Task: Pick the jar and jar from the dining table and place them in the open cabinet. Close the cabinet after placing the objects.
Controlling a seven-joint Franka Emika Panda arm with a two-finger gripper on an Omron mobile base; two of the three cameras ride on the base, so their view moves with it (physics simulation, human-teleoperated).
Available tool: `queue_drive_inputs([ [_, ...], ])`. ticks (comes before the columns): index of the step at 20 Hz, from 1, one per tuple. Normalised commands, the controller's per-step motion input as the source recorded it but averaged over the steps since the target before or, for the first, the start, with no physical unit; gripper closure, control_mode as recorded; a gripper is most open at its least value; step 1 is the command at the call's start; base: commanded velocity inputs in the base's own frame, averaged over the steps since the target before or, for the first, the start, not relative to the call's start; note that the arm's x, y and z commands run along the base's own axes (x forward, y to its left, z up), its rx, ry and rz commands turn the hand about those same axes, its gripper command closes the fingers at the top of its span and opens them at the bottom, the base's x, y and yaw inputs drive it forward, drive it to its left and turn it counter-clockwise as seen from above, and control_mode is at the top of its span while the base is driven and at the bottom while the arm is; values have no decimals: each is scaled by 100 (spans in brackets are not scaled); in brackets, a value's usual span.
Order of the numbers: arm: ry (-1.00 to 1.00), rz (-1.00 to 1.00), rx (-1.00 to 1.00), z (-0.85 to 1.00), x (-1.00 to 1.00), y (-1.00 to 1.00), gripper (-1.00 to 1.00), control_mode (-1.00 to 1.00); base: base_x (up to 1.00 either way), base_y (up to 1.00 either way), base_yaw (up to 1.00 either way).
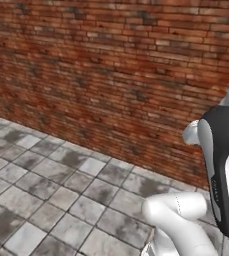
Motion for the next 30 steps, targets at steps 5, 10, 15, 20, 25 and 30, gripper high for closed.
queue_drive_inputs([
  [5,0,0,0,0,0,0,-100,100,80,0,44],
  [10,0,0,0,0,0,0,-100,100,84,0,44],
  [15,0,0,0,0,0,0,-100,100,90,0,44],
  [20,0,0,0,0,0,0,-100,100,94,0,42],
  [25,0,0,0,0,0,0,-100,100,100,0,40],
  [30,0,0,0,0,0,0,-100,100,100,-3,31],
])
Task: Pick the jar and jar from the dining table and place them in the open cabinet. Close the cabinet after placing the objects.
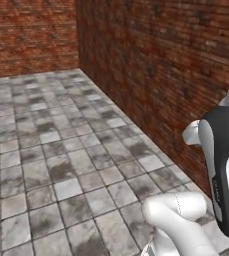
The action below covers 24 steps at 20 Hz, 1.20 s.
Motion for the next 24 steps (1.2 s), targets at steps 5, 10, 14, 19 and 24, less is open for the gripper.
queue_drive_inputs([
  [5,0,0,0,0,0,0,-100,100,100,-8,26],
  [10,0,0,0,0,0,0,-100,100,100,0,23],
  [14,0,0,0,0,0,0,-100,100,100,-1,21],
  [19,0,0,0,0,0,0,-100,100,100,-18,18],
  [24,0,0,0,0,0,0,-100,100,98,-44,5],
])
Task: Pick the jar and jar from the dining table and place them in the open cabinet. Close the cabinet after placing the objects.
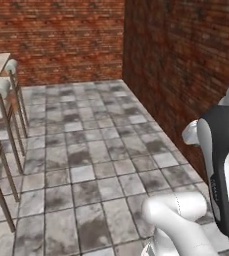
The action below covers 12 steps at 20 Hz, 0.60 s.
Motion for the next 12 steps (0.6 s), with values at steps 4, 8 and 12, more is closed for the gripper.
queue_drive_inputs([
  [4,0,0,0,0,0,0,-100,100,92,-45,1],
  [8,0,0,0,0,0,0,-100,100,91,-41,2],
  [12,0,0,0,0,0,0,-100,100,91,-39,3],
])
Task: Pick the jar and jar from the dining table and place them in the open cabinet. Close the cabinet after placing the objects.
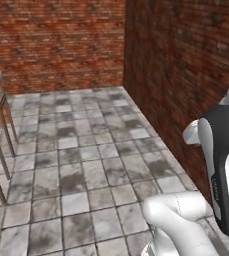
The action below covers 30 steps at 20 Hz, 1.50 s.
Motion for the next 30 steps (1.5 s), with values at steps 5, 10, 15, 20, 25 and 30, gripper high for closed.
queue_drive_inputs([
  [5,0,0,0,0,0,0,-100,100,89,-36,4],
  [10,0,0,0,0,0,0,-100,100,90,-24,7],
  [15,0,0,0,0,0,0,-100,100,99,-10,11],
  [20,0,0,0,0,0,0,-100,100,97,-13,27],
  [25,0,0,0,0,0,0,-100,100,99,-16,41],
  [30,0,0,0,0,0,0,-100,100,96,-23,45],
])
